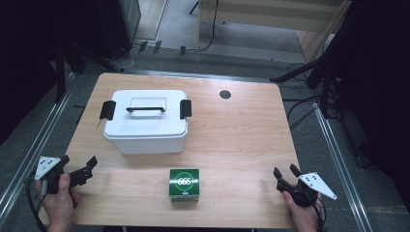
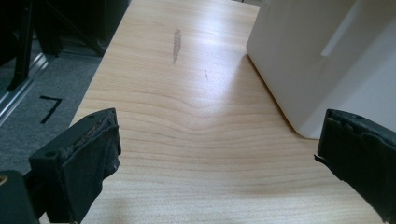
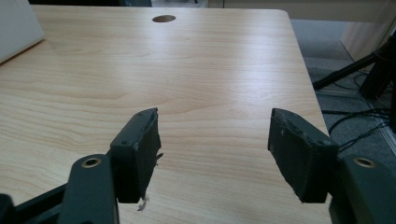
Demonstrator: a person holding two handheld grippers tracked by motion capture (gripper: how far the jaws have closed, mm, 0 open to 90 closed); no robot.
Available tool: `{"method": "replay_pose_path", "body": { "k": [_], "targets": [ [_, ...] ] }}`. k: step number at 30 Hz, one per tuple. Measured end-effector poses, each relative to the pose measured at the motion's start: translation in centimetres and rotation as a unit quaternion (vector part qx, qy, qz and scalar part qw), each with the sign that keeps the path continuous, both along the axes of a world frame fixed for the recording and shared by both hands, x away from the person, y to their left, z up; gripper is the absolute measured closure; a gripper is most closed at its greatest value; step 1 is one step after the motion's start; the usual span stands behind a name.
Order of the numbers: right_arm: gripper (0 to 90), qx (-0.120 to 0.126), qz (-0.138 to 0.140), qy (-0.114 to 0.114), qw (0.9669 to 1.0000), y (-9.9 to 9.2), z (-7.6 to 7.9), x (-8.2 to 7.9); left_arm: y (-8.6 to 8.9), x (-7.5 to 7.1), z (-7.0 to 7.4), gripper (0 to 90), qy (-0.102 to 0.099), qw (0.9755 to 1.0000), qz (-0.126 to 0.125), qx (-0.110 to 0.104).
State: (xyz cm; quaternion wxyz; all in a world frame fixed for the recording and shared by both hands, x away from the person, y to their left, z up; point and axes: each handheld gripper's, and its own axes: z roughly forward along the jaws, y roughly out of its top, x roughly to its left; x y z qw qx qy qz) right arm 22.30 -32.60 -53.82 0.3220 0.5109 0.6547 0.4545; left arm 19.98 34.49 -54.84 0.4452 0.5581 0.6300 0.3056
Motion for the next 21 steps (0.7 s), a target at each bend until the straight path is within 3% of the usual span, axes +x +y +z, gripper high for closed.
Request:
{"method": "replay_pose_path", "body": {
  "k": [2,6,9,10,13,14,15,18,20,21],
  "targets": [
    [36.3,0.003,0.009,0.003,1.0,0.3,0.1,0.2,-0.2,-0.1,0.1,0.0,0.0,1.0,0.004,0.008],
    [38.7,0.034,0.034,0.007,0.9988,1.4,0.7,0.7,-0.4,-0.1,0.5,0.0,-0.005,1.0,0.002,0.007],
    [40.2,0.035,0.042,0.008,0.9985,2.3,1.3,1.2,-1.0,0.2,1.1,0.7,-0.005,0.9998,0.003,0.02],
    [47.1,0.028,0.031,0.008,0.9991,3.5,1.8,1.7,-1.6,0.4,1.6,2.2,-0.002,0.9995,0.006,0.032],
    [50.7,0.023,0.037,0.012,0.999,5.0,2.2,2.2,-2.2,0.7,2.0,8.2,0.0,0.9993,0.004,0.036],
    [56.1,0.024,0.054,0.007,0.9982,6.4,2.5,2.7,-2.7,1.0,2.6,9.7,0.001,0.9994,0.002,0.036],
    [56.1,0.024,0.054,0.007,0.9982,6.4,2.5,2.7,-2.7,1.0,2.6,14.3,0.001,0.9994,0.002,0.036],
    [63.0,0.006,0.084,0.007,0.9964,9.1,2.9,3.7,-3.3,1.5,3.5,16.1,-0.003,0.9995,0.0,0.031],
    [67.4,0.016,0.137,-0.002,0.9904,11.4,3.6,4.7,-3.6,1.9,4.1,26.5,-0.006,0.9997,-0.013,0.019],
    [67.4,0.016,0.137,-0.002,0.9904,11.4,3.6,4.7,-3.6,1.9,4.1,31.4,-0.006,0.9997,-0.013,0.019]
  ]
}}
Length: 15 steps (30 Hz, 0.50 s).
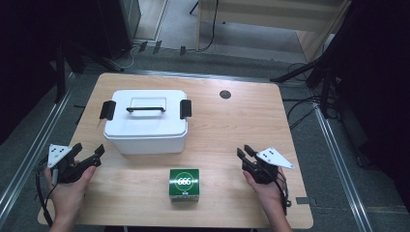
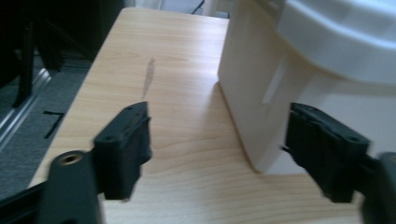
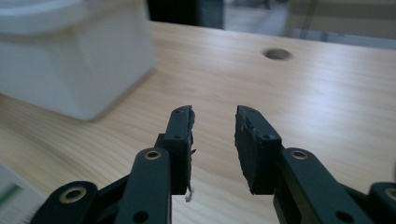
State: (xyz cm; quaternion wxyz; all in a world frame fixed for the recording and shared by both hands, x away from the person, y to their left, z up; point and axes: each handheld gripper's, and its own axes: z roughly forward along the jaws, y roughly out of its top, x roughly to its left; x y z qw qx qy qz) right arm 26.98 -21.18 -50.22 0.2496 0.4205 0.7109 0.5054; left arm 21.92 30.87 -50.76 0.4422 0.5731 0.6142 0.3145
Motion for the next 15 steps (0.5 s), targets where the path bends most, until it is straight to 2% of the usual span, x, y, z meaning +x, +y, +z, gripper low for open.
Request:
{"method": "replay_pose_path", "body": {
  "k": [1,2,3,4,5,6,7,8,9,11,13,14,15],
  "targets": [
    [68.0,0.017,0.023,0.001,0.9996,1.4,0.4,0.6,0.0,0.2,0.1,35.9,-0.003,0.9999,-0.008,-0.008],
    [68.0,0.017,0.023,0.001,0.9996,1.4,0.4,0.6,-0.1,0.4,0.2,35.9,0.0,0.9998,-0.012,-0.015],
    [66.8,0.0,0.025,-0.008,0.9997,2.8,0.8,1.2,-0.2,0.6,0.3,42.6,0.003,0.9997,-0.013,-0.022],
    [66.8,0.0,0.025,-0.008,0.9997,2.8,0.8,1.2,-0.3,0.8,0.5,42.6,0.005,0.9994,-0.019,-0.028],
    [66.8,0.002,0.028,-0.006,0.9996,3.4,1.0,1.4,-0.5,1.1,0.6,46.4,0.008,0.9993,-0.023,-0.029],
    [69.0,0.016,0.038,-0.007,0.9991,4.4,1.1,1.9,-0.6,1.3,0.7,50.2,0.008,0.999,-0.03,-0.031],
    [69.0,0.023,0.045,-0.008,0.9987,4.8,1.0,2.2,-1.0,1.7,1.1,52.4,0.014,0.9992,-0.03,-0.021],
    [69.0,0.023,0.045,-0.008,0.9987,4.8,1.0,2.2,-1.0,1.7,1.1,56.2,0.014,0.9992,-0.03,-0.021],
    [69.3,0.03,0.054,-0.008,0.9981,5.1,1.0,2.6,-1.1,1.9,1.2,56.2,0.017,0.9994,-0.026,-0.016],
    [71.0,0.023,0.059,-0.002,0.998,5.8,1.1,3.3,-1.1,2.3,1.4,63.4,0.021,0.9993,-0.023,-0.019],
    [80.5,0.029,0.064,0.015,0.9974,6.4,1.2,4.0,-1.1,2.6,1.4,69.6,0.024,0.9992,-0.023,-0.023],
    [86.6,0.029,0.058,0.025,0.9976,6.7,1.3,4.1,-1.1,2.8,1.4,73.4,0.026,0.9992,-0.023,-0.02],
    [90.0,0.032,0.08,0.041,0.9954,7.4,1.5,4.6,-1.1,3.2,1.4,79.1,0.028,0.9992,-0.025,-0.016]
  ]
}}
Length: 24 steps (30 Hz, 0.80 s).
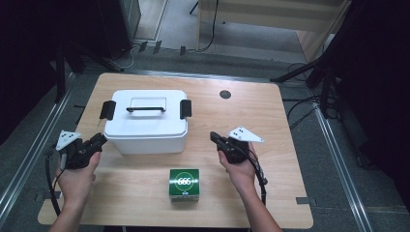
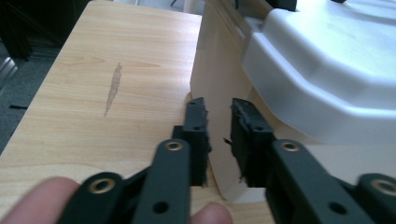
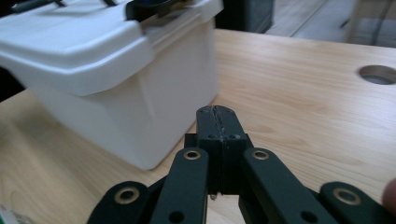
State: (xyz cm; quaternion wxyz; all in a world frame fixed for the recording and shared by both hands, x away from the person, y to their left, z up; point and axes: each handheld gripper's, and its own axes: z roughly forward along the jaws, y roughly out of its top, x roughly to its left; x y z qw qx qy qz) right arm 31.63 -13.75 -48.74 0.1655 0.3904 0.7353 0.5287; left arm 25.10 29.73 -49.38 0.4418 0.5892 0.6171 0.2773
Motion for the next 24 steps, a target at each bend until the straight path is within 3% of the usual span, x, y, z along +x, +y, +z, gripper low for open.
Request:
{"method": "replay_pose_path", "body": {
  "k": [1,4,9,10,12,16,24],
  "targets": [
    [90.0,0.0,0.0,0.0,1.0,0.0,0.0,0.0,0.0,0.0,0.0,81.9,0.0,1.0,0.0,0.0],
    [90.0,-0.045,0.04,0.0,0.9982,2.4,0.1,0.7,-0.1,0.4,0.0,88.5,-0.001,1.0,-0.001,0.004],
    [90.0,-0.066,0.044,0.013,0.9967,4.5,0.1,1.7,-0.6,1.0,-0.4,90.0,0.013,0.9998,-0.015,0.002],
    [90.0,-0.081,0.042,0.012,0.9957,5.5,-0.2,2.3,-0.7,1.1,-0.5,90.0,0.015,0.9998,-0.012,0.002],
    [90.0,-0.085,0.049,0.013,0.9951,6.1,-0.4,2.6,-0.9,1.3,-0.6,90.0,0.016,0.9997,-0.015,-0.008],
    [90.0,-0.096,0.045,0.007,0.9944,6.9,-0.6,2.9,-1.2,1.3,-0.6,90.0,0.017,0.9997,-0.017,-0.006],
    [90.0,-0.086,0.03,0.011,0.9958,5.9,-0.8,3.2,-2.5,1.7,-0.6,90.0,0.015,0.9991,-0.037,-0.01]
  ]
}}
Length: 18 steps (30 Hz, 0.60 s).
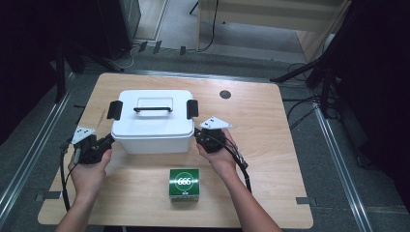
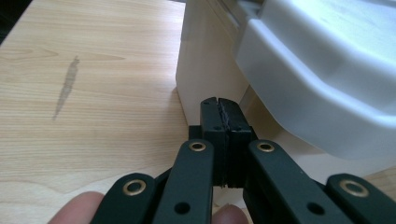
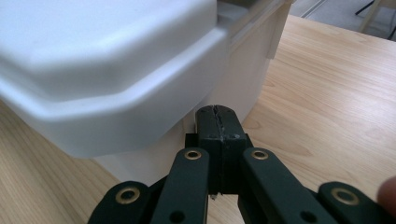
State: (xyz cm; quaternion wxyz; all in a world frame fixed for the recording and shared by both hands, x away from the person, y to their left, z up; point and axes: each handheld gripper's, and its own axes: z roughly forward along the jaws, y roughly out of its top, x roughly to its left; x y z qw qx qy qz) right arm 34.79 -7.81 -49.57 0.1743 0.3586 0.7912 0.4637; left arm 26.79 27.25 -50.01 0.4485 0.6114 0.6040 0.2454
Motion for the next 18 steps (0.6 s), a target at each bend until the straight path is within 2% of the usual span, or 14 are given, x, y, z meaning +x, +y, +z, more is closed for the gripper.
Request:
{"method": "replay_pose_path", "body": {
  "k": [6,11,18],
  "targets": [
    [90.0,0.014,-0.015,-0.005,0.9998,-1.6,-0.3,-0.4,-1.5,0.2,0.0,90.0,0.001,0.9999,-0.01,-0.007],
    [90.0,0.013,-0.03,-0.014,0.9994,-3.6,-0.4,-1.2,-3.4,0.4,0.0,90.0,0.002,0.9998,-0.019,-0.011],
    [90.0,0.016,-0.042,-0.014,0.9989,-5.5,-0.4,-1.8,-4.9,0.2,0.0,90.0,0.002,0.9994,-0.034,-0.009]
  ]
}}
